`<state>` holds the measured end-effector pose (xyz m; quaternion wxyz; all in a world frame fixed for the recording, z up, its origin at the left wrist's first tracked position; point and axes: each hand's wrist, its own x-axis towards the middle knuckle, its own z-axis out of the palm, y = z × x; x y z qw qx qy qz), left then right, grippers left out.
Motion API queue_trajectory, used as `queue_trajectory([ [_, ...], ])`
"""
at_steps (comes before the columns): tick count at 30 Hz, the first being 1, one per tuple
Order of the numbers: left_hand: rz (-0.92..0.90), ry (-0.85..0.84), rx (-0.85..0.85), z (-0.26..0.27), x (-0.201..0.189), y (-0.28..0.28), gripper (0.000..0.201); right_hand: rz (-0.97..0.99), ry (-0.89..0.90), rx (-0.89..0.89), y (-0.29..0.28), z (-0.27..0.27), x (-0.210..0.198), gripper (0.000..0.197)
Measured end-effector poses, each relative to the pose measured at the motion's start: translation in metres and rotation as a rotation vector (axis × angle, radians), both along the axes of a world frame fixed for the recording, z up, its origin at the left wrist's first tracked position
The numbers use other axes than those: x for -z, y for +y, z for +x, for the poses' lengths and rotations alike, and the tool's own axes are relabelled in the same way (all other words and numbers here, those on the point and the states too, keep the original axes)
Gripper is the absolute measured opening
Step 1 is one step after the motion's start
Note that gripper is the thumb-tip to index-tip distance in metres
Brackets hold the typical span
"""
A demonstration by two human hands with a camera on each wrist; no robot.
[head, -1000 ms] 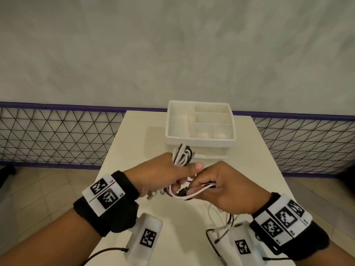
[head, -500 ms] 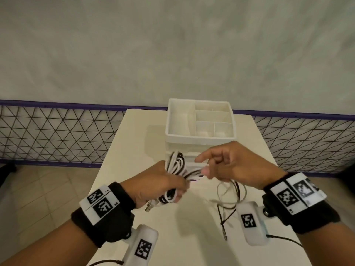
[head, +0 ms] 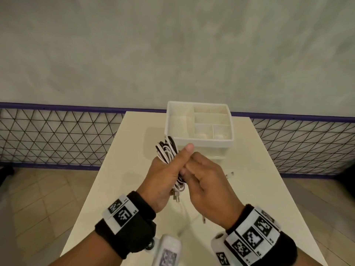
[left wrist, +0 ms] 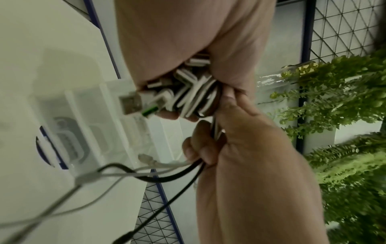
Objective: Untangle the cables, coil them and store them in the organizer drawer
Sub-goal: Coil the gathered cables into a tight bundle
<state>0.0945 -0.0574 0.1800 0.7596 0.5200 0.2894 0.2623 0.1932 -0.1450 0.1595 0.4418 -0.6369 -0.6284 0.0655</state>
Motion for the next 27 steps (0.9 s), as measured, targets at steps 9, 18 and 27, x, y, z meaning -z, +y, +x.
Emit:
queue_trajectory([
  [9, -0.205, -0.119, -0.252, 0.001, 0.000, 0.011, 0.015, 0.067, 0.070, 0.077, -0.015, 0.005, 0.006, 0.039],
  [18, -0.176, 0.040, 0.117, -0.020, 0.001, 0.031, 0.034, -0.427, 0.519, -0.090, -0.033, 0.040, -0.012, 0.022],
  [27, 0.155, 0.228, 0.783, -0.026, 0.003, 0.019, 0.026, -0.620, 0.180, -0.250, -0.013, 0.036, -0.036, 0.009],
])
